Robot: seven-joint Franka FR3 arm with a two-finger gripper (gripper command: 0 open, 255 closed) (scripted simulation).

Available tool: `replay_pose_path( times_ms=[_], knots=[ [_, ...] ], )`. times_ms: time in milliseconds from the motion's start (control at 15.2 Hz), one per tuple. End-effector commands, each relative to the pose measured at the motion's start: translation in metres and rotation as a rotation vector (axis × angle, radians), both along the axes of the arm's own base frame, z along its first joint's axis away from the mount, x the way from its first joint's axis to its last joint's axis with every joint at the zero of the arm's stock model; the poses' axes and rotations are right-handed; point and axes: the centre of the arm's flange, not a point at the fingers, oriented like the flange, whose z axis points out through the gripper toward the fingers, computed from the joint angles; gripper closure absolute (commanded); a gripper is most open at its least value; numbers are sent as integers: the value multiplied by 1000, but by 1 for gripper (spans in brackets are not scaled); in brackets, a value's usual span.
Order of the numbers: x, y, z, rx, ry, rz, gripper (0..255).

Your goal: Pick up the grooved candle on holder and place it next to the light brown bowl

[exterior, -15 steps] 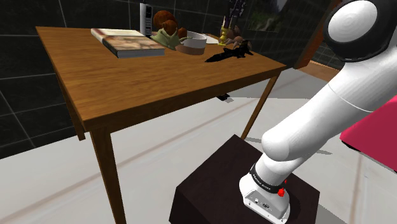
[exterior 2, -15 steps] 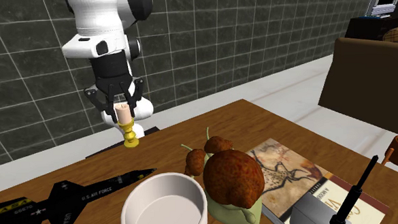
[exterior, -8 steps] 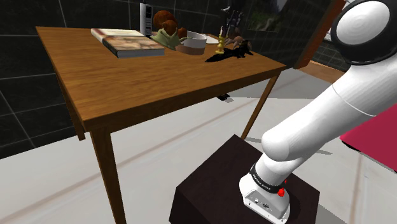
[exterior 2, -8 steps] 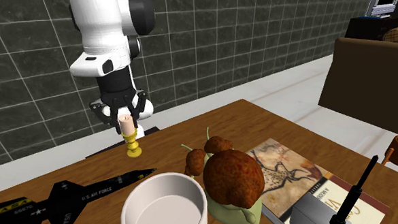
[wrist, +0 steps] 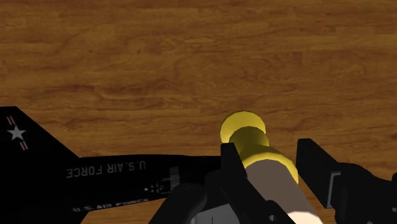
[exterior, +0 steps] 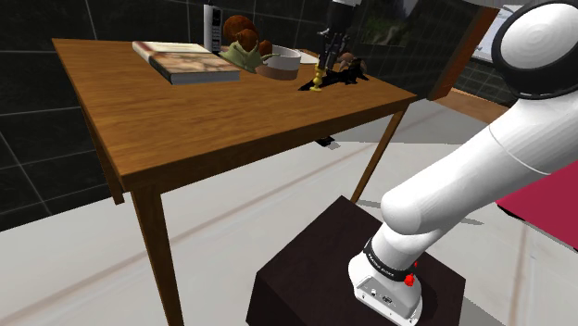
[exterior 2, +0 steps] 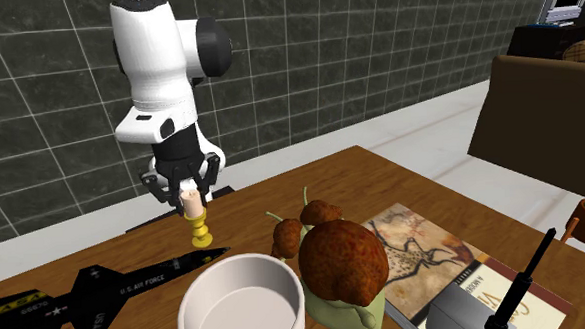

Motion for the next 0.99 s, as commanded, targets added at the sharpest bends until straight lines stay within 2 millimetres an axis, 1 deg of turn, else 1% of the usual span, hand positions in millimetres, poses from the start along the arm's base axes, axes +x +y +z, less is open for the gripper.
replay_pose_path(
  times_ms=[0,396,462,792,924],
  knots=[
    [1,-1,-5,0,0,0,255],
    [1,-1,-5,0,0,0,255],
    [1,-1,-5,0,0,0,0],
    [1,-1,-5,0,0,0,0],
    [0,0,22,0,0,0,0]
  ],
)
